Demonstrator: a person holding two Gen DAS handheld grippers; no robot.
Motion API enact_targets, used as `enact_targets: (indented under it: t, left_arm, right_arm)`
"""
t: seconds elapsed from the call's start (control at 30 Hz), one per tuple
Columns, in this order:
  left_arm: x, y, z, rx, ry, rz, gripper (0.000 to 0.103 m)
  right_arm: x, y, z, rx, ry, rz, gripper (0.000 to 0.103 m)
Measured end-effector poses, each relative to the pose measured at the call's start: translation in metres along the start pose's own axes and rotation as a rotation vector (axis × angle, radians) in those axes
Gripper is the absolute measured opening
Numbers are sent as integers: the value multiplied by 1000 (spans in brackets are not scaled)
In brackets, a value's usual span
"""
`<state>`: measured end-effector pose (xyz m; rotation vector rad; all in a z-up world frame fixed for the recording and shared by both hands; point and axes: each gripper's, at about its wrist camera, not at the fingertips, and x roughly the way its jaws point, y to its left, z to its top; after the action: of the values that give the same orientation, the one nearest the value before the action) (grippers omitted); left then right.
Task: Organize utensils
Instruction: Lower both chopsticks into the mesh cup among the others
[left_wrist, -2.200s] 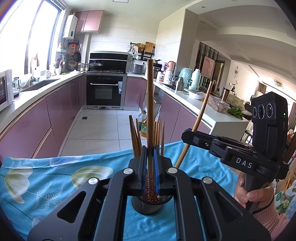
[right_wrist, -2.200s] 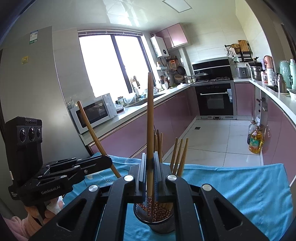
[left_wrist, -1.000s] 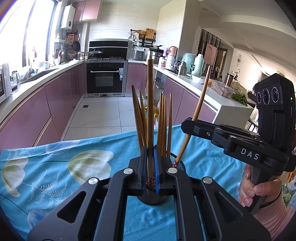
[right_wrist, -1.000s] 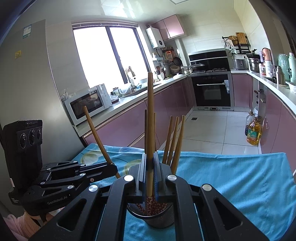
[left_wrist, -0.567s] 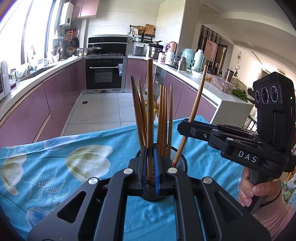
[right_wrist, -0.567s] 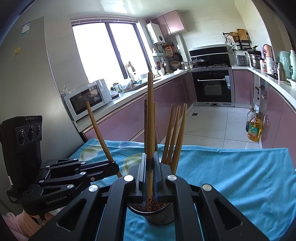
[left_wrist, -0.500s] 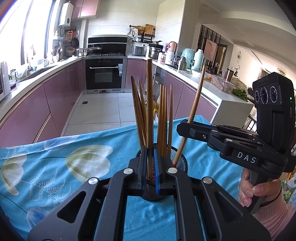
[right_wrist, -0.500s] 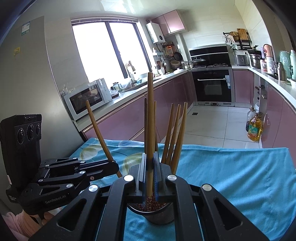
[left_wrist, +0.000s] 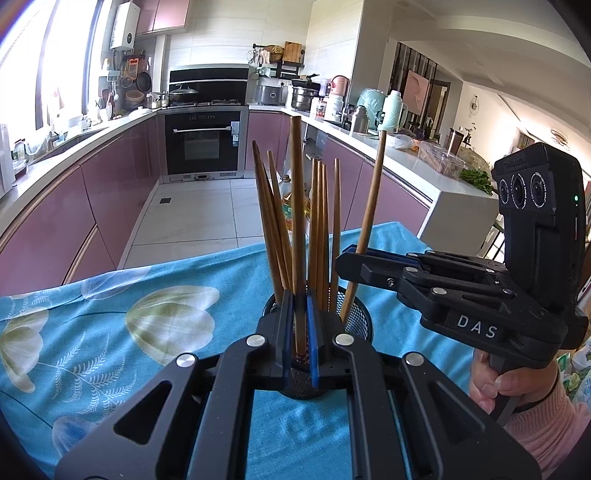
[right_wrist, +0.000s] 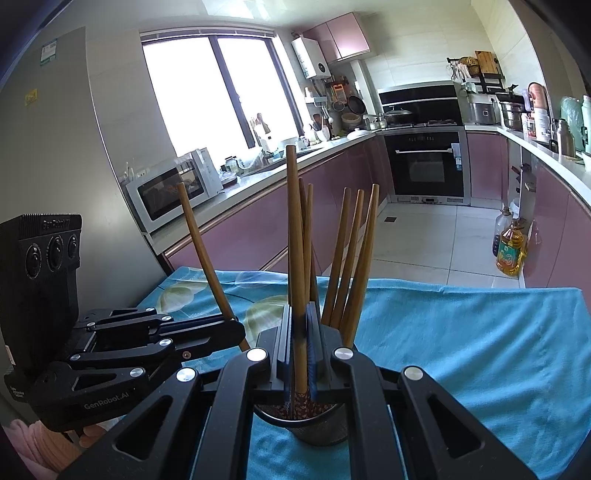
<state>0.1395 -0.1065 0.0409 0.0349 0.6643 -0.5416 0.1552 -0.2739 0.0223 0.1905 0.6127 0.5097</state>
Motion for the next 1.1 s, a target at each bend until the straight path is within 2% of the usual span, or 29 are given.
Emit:
enact_targets:
  t: [0.6,1.1]
  left_arm:
    - [23,6,8,-21,25,11,8]
    - [44,19,1,-45,63,11,8]
  right_arm:
    - [11,-4,3,21,13,-6,6]
    - [18,-6,1,41,27,-4,8]
